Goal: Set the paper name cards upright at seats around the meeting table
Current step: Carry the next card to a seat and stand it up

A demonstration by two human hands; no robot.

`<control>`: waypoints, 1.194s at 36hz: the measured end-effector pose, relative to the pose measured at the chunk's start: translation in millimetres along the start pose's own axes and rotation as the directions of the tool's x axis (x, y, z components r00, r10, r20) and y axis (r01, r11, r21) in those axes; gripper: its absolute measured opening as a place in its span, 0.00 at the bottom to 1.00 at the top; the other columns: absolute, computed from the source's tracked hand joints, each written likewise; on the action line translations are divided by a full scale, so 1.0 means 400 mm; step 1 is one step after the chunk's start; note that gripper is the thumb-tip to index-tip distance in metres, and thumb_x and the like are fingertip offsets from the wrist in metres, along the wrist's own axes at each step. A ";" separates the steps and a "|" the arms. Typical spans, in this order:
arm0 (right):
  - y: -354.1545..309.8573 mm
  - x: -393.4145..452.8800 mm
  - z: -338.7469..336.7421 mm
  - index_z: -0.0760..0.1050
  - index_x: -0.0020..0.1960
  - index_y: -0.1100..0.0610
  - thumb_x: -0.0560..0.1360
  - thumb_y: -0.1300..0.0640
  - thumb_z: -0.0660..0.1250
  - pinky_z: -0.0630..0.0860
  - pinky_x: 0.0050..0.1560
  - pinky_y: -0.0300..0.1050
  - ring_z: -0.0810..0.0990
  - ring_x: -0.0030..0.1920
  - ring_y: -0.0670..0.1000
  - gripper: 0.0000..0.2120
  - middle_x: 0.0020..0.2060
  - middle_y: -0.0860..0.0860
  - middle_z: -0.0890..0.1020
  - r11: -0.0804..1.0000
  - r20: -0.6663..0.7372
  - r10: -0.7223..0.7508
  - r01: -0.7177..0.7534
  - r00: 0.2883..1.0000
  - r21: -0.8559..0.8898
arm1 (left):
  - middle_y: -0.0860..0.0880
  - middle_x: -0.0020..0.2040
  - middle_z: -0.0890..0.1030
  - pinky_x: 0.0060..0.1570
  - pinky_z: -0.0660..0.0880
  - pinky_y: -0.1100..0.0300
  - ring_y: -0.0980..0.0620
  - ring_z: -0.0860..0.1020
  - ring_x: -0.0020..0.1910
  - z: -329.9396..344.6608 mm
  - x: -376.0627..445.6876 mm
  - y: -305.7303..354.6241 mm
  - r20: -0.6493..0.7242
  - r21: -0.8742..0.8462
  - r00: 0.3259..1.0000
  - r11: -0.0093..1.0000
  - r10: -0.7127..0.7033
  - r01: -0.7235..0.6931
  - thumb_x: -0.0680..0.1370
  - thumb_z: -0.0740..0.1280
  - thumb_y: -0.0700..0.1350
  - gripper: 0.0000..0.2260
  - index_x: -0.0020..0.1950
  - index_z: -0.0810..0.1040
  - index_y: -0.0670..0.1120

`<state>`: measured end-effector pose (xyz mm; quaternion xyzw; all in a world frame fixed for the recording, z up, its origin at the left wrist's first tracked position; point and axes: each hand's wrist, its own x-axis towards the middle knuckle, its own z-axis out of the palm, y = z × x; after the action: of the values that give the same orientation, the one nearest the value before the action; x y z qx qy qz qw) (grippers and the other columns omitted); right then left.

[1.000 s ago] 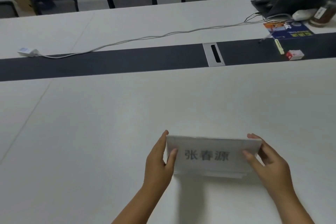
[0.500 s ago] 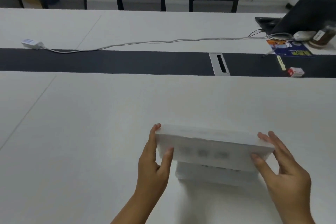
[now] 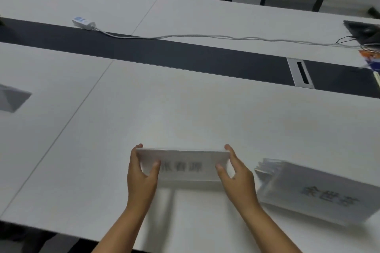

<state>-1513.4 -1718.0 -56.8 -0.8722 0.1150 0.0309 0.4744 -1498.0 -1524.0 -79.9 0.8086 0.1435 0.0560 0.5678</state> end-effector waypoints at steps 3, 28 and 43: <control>0.029 0.029 0.057 0.60 0.69 0.53 0.76 0.59 0.59 0.67 0.61 0.38 0.74 0.62 0.50 0.22 0.67 0.52 0.71 0.998 0.014 0.064 -0.064 0.998 0.020 | 0.50 0.64 0.69 0.62 0.64 0.56 0.49 0.68 0.65 0.000 0.037 -0.040 0.012 0.099 1.000 0.995 -0.009 0.007 0.73 0.66 0.39 0.22 0.65 0.63 0.44; 0.011 0.240 0.186 0.64 0.68 0.56 0.70 0.61 0.69 0.65 0.68 0.44 0.68 0.67 0.50 0.29 0.67 0.51 0.70 0.981 -0.095 0.126 -0.109 0.987 0.162 | 0.44 0.59 0.78 0.57 0.70 0.53 0.45 0.75 0.58 0.012 0.300 -0.114 -0.027 0.181 0.998 0.981 -0.065 0.069 0.72 0.66 0.38 0.19 0.63 0.71 0.44; 0.016 0.343 0.183 0.55 0.71 0.49 0.72 0.60 0.65 0.69 0.53 0.35 0.73 0.55 0.45 0.32 0.60 0.49 0.75 0.965 0.059 0.122 -0.132 0.991 0.226 | 0.43 0.60 0.77 0.55 0.65 0.62 0.47 0.74 0.57 0.027 0.349 -0.125 -0.030 0.154 0.998 0.986 -0.055 0.059 0.72 0.66 0.36 0.21 0.65 0.70 0.43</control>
<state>-1377.7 -1683.6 -124.4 -0.8013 0.1629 0.0673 0.5717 -1370.9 -1476.7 -140.4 0.8449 0.1778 0.0390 0.5030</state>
